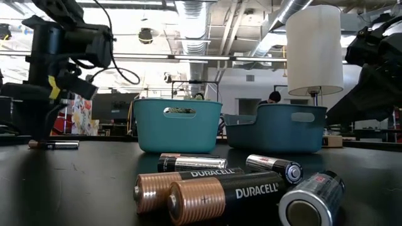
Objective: Sort batteries
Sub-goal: Put the black battery into the green bin
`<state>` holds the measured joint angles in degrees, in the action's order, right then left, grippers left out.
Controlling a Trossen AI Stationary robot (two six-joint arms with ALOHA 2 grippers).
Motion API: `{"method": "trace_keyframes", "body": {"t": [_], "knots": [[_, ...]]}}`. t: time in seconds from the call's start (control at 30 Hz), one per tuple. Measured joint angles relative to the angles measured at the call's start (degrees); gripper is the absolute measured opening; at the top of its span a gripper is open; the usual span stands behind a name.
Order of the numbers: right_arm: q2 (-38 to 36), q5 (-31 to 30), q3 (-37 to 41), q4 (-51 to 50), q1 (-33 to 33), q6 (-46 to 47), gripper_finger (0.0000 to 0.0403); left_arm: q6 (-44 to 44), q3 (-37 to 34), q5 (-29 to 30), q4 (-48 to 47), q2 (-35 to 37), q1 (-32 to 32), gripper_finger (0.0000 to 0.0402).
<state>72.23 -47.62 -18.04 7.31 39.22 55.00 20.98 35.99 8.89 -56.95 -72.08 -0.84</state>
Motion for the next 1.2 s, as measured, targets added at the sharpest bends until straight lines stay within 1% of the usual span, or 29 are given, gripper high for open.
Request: {"method": "trace_keyframes", "body": {"t": [0.1, 0.23, 0.33, 0.47, 0.53, 0.6, 0.77, 0.8, 1.03, 1.13, 1.2], "knots": [[0.0, 0.0, 0.0, 0.0, 0.0, 0.0, 0.0150, -1.6, 0.1, -1.1, 0.8, -2.8, 0.0, 0.0167], [0.0, 0.0, 0.0, 0.0, 0.0, 0.0, 0.0150, -2.5, 0.1, -1.1, 1.3, -6.2, 0.0, 0.0167], [0.0, 0.0, 0.0, 0.0, 0.0, 0.0, 0.0150, -3.3, 0.4, -1.2, 2.1, -8.2, 0.0, 0.0167], [0.0, 0.0, 0.0, 0.0, 0.0, 0.0, 0.0150, -4.8, 0.3, -2.7, 2.3, -10.5, 0.0, 0.0164], [0.0, 0.0, 0.0, 0.0, 0.0, 0.0, 0.0150, -4.7, 0.3, -3.0, 2.5, -11.2, 0.0, 0.0152], [0.0, 0.0, 0.0, 0.0, 0.0, 0.0, 0.0150, -4.7, 0.3, -3.2, 2.7, -11.3, 0.0, 0.0129], [0.0, 0.0, 0.0, 0.1, 0.0, 0.0, 0.0150, -4.8, 0.2, -3.9, 3.3, -11.3, 0.0, 0.0046], [0.0, 0.0, 0.0, 0.1, 0.0, 0.0, 0.0150, -4.7, 0.2, -3.9, 3.3, -11.3, 0.0, 0.0037], [0.0, 0.0, 0.0, 0.1, 0.0, 0.0, 0.0150, -4.4, 0.5, -3.7, 2.7, -11.4, 0.0, 0.0036], [0.0, 0.0, 0.0, 0.1, 0.0, 0.0, 0.0150, -3.3, 3.0, -2.3, -0.7, -11.6, 0.0, 0.0036], [0.0, 0.0, 0.0, 0.1, 0.0, 0.0, 0.0150, -2.9, 5.0, 0.5, -5.0, -11.3, 0.0, 0.0036]]}}
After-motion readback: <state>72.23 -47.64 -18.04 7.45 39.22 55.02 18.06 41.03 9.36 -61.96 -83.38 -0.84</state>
